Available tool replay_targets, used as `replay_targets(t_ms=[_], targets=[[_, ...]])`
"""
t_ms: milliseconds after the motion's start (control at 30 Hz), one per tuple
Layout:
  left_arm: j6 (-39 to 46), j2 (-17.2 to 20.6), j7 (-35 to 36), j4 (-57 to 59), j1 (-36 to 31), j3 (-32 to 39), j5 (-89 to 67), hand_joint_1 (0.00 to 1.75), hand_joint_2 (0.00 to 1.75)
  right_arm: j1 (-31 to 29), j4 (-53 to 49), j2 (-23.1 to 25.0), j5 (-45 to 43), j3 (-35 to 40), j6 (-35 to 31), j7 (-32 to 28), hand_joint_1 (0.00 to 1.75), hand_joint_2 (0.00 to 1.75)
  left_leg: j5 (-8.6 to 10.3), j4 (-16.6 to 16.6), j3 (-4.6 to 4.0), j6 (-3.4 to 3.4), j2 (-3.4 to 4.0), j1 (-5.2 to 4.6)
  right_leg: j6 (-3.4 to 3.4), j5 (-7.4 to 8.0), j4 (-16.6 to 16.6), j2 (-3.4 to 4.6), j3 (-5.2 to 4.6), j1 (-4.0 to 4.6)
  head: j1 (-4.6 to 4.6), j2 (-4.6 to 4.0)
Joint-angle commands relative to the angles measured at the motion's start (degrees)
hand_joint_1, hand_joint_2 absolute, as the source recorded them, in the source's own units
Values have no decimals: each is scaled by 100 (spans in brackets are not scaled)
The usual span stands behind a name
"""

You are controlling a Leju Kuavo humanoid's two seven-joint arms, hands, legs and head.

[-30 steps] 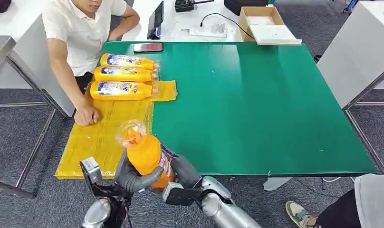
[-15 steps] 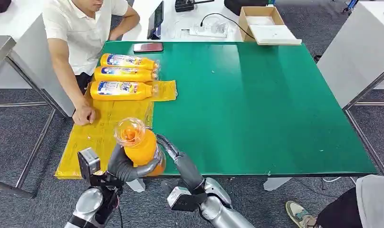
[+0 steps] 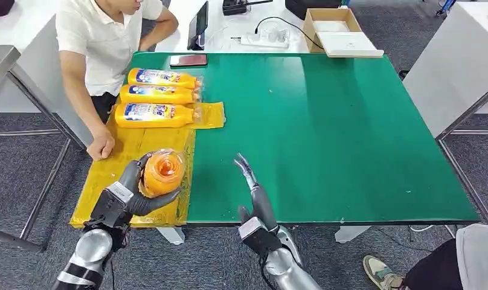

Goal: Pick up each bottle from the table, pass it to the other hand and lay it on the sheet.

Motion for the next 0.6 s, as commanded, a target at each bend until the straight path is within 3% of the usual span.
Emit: replay_targets(t_ms=[33,300,467,600], targets=[[19,123,19,243,-270,137,-11,175,175,9,106,55,-35,-411,23,-148,0,0,-3,-1,11,-9,-2,6,-10,-5,-2,-9,13,8,-2,0],[19,123,19,243,-270,137,-11,175,175,9,106,55,-35,-411,23,-148,0,0,-2,-2,10,-7,-2,6,-8,-4,-2,-8,12,8,-2,0],[1591,346,360,819,-692,-92,-2254,175,175,14,115,189,-110,-552,95,-183,0,0,-8,-1,23,-13,-5,11,-15,-11,-2,-16,26,13,-2,0],[2069,289,662,1932,-1333,-198,-3256,175,175,-63,116,254,-155,-516,72,-180,0,0,3,-4,15,-13,-22,8,-14,-7,0,-30,20,9,-2,0]])
